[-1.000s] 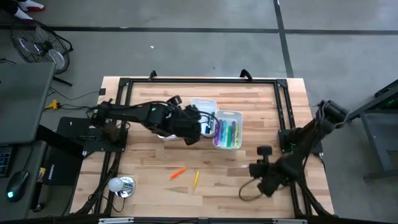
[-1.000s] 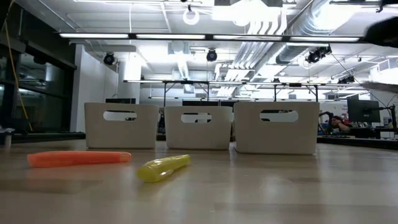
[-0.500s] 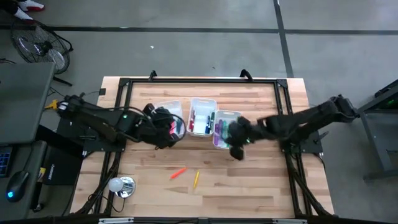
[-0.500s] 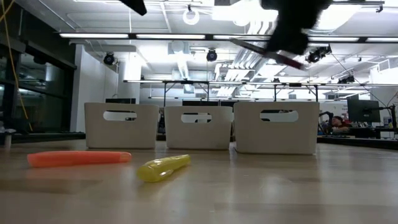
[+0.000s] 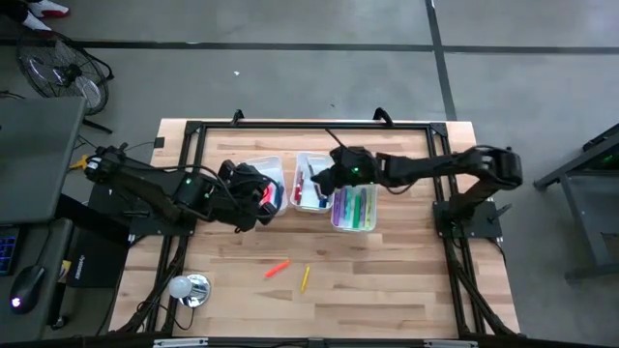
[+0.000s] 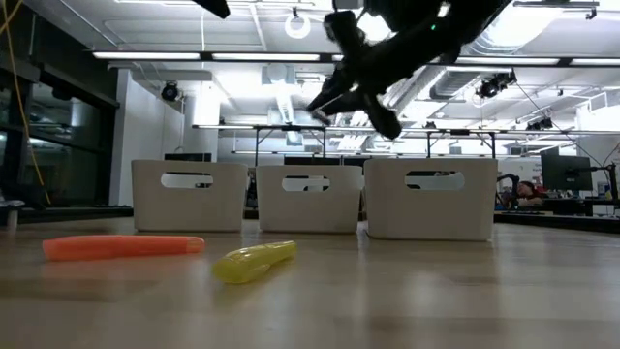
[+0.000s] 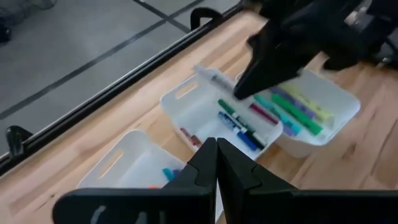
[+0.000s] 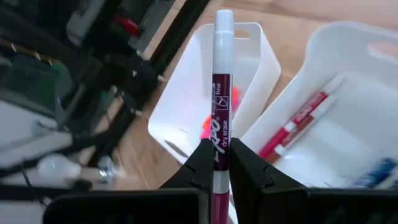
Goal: Pick & Place Markers
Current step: Put the violet marker into the middle white bin
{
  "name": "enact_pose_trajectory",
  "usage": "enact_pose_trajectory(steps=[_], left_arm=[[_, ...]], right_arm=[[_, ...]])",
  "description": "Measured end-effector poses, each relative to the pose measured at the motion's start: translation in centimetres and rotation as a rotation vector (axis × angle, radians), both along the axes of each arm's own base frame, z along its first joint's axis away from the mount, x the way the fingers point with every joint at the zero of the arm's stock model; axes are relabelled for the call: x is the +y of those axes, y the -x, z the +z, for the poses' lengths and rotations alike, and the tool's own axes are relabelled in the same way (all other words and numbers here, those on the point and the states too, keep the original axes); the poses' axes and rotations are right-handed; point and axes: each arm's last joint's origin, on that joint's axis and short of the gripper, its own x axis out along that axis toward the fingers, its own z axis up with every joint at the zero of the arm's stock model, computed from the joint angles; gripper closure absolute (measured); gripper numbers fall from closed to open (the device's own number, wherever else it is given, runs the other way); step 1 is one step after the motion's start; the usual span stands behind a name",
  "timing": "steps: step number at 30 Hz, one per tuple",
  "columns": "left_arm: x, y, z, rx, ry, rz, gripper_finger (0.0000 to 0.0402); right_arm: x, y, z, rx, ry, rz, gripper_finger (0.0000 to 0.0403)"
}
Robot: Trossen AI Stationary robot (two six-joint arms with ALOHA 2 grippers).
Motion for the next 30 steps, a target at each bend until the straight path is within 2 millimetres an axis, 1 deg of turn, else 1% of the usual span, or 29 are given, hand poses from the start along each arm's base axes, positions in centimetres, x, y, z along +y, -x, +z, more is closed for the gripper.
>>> enact_pose_trajectory(steps=[3, 5, 9, 13, 17, 22, 30], left_arm=[[-0.1, -0.2, 0.1, -0.028, 0.003, 0.005, 0.0401], [-0.1, -0.3, 0.2, -0.037, 0.006, 0.005, 0.0401], [-0.1, -0.4, 0.3, -0.068, 0.029, 0.014, 0.0401], [-0.2, -0.4, 0.3, -0.082, 0.052, 0.023, 0.0401], [-0.2, -0.5, 0.3, -0.095, 0.061, 0.028, 0.0401], [-0.2, -0.5, 0.4, -0.102, 0.064, 0.027, 0.0401], [-0.2, -0.6, 0.4, -0.114, 0.072, 0.025, 0.0401]], right_arm=[[-0.2, -0.8, -1.2, -0.020, -0.070, -0.056, 0.0383], [-0.2, -1.0, -1.5, -0.023, -0.104, -0.096, 0.0383], [-0.1, -0.9, -1.8, -0.008, -0.125, -0.230, 0.0383], [-0.2, -0.7, -2.1, 0.010, -0.158, -0.307, 0.0383], [0.1, -0.2, -2.8, 0.096, -0.155, -0.348, 0.0381], [0.2, 0.0, -3.1, 0.139, -0.134, -0.331, 0.0380], [0.3, -0.1, -3.0, 0.138, -0.118, -0.287, 0.0328]])
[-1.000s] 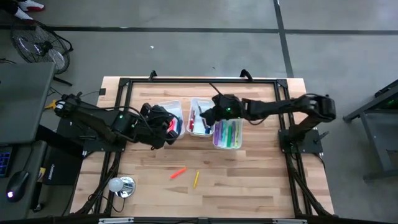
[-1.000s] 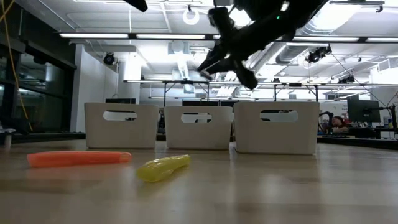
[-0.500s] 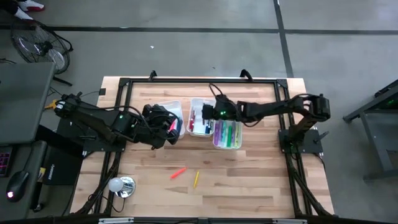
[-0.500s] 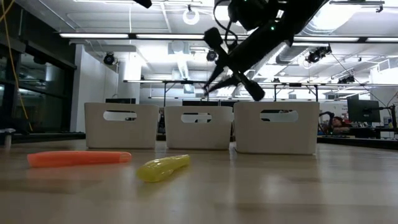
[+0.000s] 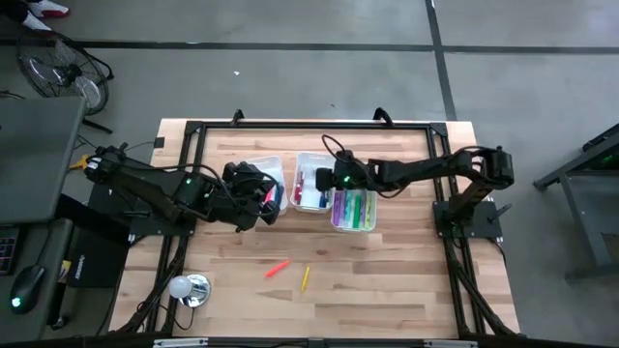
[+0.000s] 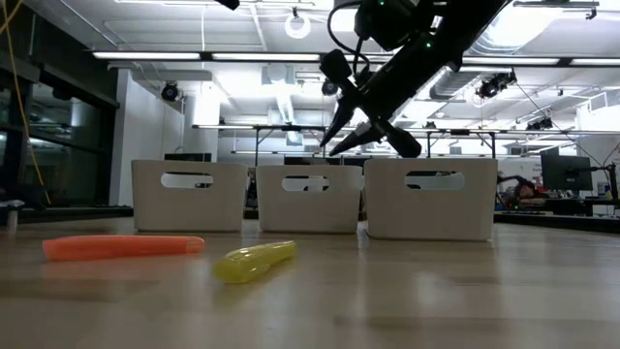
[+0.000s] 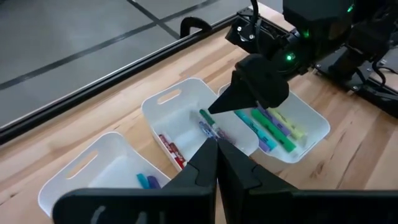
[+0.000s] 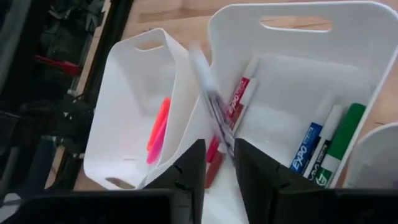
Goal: Pick & Place Markers
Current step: Put the violet marker into the middle white bin, then put the orange pen into the left white bin
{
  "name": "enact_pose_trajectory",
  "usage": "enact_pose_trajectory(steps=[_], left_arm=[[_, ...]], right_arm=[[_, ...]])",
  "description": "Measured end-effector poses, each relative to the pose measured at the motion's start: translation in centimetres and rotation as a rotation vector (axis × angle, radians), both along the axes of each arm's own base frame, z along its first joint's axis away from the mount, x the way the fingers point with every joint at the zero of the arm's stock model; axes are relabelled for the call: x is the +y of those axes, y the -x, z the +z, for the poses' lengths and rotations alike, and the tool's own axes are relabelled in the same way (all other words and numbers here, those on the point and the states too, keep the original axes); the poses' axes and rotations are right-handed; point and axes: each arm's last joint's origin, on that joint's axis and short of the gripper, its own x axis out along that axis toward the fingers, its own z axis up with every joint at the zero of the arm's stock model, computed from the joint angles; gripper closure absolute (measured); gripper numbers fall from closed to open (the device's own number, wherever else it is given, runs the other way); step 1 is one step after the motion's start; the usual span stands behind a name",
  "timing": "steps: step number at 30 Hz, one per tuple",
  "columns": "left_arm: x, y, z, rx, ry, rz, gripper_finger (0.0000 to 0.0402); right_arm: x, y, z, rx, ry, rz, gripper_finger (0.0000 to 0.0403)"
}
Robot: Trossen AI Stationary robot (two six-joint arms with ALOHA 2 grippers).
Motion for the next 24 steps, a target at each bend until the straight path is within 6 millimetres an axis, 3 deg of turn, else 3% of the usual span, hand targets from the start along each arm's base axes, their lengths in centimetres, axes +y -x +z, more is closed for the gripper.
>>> enact_pose_trajectory(steps=[11, 17, 24], left_arm=[[0.0, 0.1, -0.1, 0.020, 0.018, -0.019, 0.0401], [-0.2, 0.1, -0.3, 0.045, 0.054, -0.057, 0.0401], [-0.3, 0.1, -0.3, 0.062, 0.090, -0.089, 0.0401]], right_arm=[[-0.1, 0.1, 0.8, 0.005, 0.080, 0.187, 0.0285], [0.6, 2.0, 5.4, -0.072, 0.287, 0.202, 0.0282], [1.3, 6.3, 10.5, -0.120, 0.430, 0.273, 0.0282]])
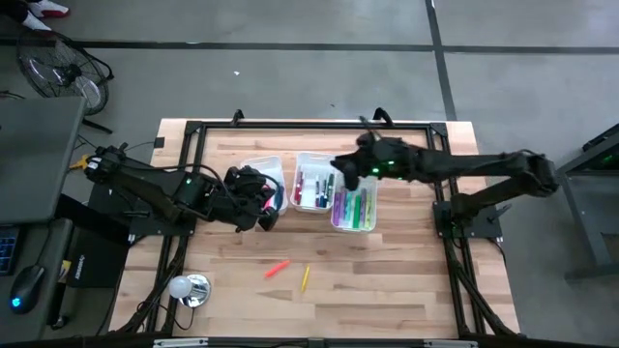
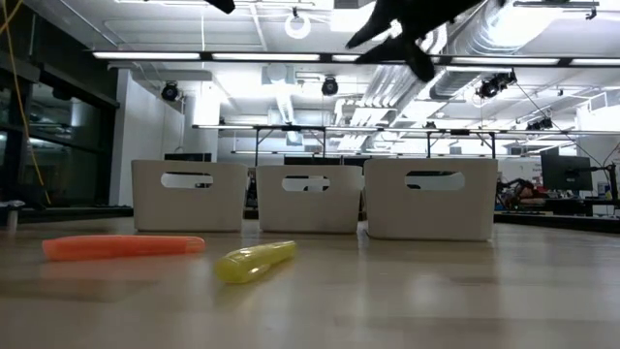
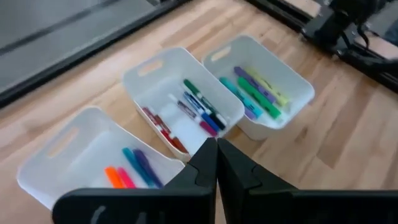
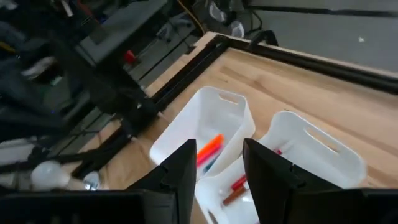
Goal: Pick & Place Markers
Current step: Put the orange pen into the left white bin
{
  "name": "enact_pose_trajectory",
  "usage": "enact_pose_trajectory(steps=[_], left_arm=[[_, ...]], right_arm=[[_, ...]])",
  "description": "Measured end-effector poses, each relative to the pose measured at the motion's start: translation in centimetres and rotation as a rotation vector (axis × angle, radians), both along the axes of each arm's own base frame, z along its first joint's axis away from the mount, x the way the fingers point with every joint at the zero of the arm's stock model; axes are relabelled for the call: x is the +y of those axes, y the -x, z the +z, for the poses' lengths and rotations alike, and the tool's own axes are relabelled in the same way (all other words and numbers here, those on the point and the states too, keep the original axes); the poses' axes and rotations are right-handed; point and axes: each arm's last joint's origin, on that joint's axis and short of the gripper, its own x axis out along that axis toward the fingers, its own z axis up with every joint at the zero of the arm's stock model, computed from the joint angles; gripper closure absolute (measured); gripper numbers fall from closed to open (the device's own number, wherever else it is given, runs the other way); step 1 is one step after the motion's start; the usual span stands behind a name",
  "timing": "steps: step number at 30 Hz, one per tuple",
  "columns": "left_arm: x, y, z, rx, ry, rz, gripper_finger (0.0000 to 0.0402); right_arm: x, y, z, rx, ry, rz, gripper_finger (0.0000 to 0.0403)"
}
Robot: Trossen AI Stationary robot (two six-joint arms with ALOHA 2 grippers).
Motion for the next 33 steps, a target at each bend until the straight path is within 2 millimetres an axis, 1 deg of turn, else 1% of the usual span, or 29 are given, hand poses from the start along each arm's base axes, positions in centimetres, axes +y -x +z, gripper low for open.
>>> enact_pose_trajectory(steps=[3, 7, 11, 12, 14, 17, 19, 21, 24, 27, 29, 33], left_arm=[[-0.2, -0.1, -0.2, 0.018, 0.032, -0.031, 0.0401], [-0.8, -1.4, -1.6, 0.089, 0.045, -0.057, 0.0401], [-1.4, -2.7, -3.3, 0.177, 0.084, -0.094, 0.0400], [-1.5, -2.9, -3.8, 0.209, 0.096, -0.105, 0.0396], [-1.8, -3.9, -4.8, 0.246, 0.132, -0.123, 0.0381], [-2.0, -4.7, -6.5, 0.338, 0.210, -0.131, 0.0341], [-2.2, -5.4, -7.2, 0.340, 0.256, -0.130, 0.0306], [-2.6, -5.7, -7.8, 0.378, 0.294, -0.148, 0.0272], [-3.3, -6.6, -9.2, 0.432, 0.393, -0.210, 0.0233], [-3.8, -7.3, -10.8, 0.507, 0.456, -0.232, 0.0215], [-4.1, -7.9, -11.9, 0.546, 0.505, -0.245, 0.0212], [-4.5, -8.6, -14.0, 0.613, 0.550, -0.202, 0.0211]], right_arm=[[0.7, 2.1, 1.5, 0.010, 0.031, 0.049, 0.0282], [1.8, 4.9, 2.8, 0.030, 0.065, 0.118, 0.0282], [2.9, 6.9, 3.4, 0.061, 0.079, 0.171, 0.0282], [3.1, 7.3, 3.6, 0.062, 0.081, 0.184, 0.0282], [3.6, 8.1, 3.7, 0.073, 0.079, 0.208, 0.0282], [4.2, 8.9, 3.9, 0.078, 0.075, 0.237, 0.0282], [4.6, 9.3, 3.9, 0.088, 0.075, 0.260, 0.0282], [5.0, 9.6, 3.9, 0.091, 0.072, 0.288, 0.0282], [5.5, 9.9, 3.8, 0.106, 0.055, 0.350, 0.0282], [6.1, 10.1, 3.8, 0.104, 0.029, 0.438, 0.0282], [6.5, 10.2, 3.8, 0.100, 0.010, 0.498, 0.0282], [7.3, 10.9, 3.7, 0.121, -0.009, 0.626, 0.0282]])
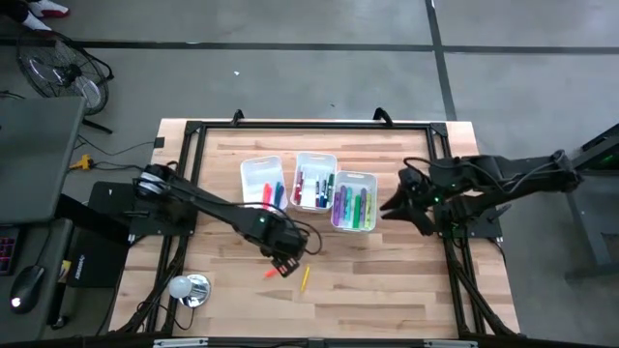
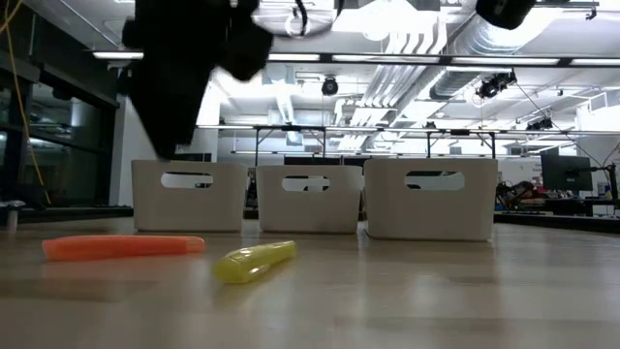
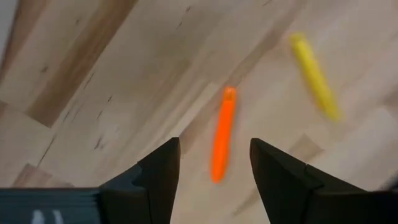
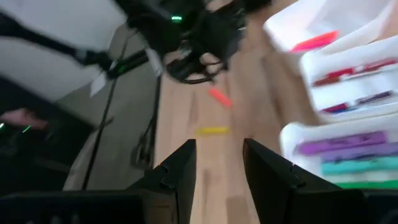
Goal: Pick & Place Markers
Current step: Put the orange pen into the left white bin
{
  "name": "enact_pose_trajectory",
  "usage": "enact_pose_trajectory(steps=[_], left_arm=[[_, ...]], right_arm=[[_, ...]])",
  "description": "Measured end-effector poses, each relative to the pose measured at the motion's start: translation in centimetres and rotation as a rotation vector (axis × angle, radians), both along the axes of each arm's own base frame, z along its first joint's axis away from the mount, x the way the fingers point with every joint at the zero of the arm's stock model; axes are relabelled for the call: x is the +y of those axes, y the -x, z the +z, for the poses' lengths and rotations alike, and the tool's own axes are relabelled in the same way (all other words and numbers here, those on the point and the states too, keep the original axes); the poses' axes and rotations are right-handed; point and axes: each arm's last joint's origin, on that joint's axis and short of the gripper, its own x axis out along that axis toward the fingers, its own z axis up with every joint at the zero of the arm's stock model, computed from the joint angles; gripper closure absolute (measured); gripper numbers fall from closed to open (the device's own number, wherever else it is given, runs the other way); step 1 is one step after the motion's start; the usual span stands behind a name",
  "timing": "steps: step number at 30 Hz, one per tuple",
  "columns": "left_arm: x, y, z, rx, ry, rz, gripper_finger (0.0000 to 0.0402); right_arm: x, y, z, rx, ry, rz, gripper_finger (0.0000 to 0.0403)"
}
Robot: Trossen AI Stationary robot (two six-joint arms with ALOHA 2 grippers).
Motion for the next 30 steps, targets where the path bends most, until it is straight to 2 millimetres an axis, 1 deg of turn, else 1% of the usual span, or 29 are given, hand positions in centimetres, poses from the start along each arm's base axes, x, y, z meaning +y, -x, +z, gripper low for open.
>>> enact_pose_trajectory(steps=[2, 7, 10, 13, 18, 24, 27, 30], left_arm=[[-0.1, -0.3, -1.1, 0.036, -0.009, 0.009, 0.0211], [-0.7, -1.2, -3.0, 0.064, 0.041, 0.003, 0.0211], [-1.1, -1.5, -3.5, 0.049, 0.033, -0.004, 0.0211], [-1.3, -1.5, -4.2, 0.068, 0.004, -0.007, 0.0211], [-1.9, -1.6, -5.4, 0.105, 0.016, -0.023, 0.0211], [-3.2, -1.6, -7.1, 0.144, 0.011, -0.068, 0.0211], [-3.7, -1.3, -7.5, 0.161, -0.003, -0.089, 0.0211], [-3.8, -1.4, -8.4, 0.179, -0.031, -0.095, 0.0211]], right_arm=[[0.4, 0.4, -0.1, 0.021, -0.005, 0.043, 0.0282], [1.3, 1.4, -0.2, 0.052, -0.014, 0.115, 0.0282], [1.8, 1.9, -0.1, 0.044, -0.007, 0.158, 0.0282], [2.3, 2.3, 0.0, 0.031, 0.001, 0.202, 0.0282], [3.1, 2.7, 0.1, 0.027, 0.000, 0.257, 0.0282], [3.7, 3.0, 0.1, 0.019, 0.027, 0.262, 0.0282], [3.9, 3.1, 0.1, 0.014, 0.041, 0.258, 0.0282], [4.1, 3.2, 0.1, 0.011, 0.049, 0.258, 0.0282]])
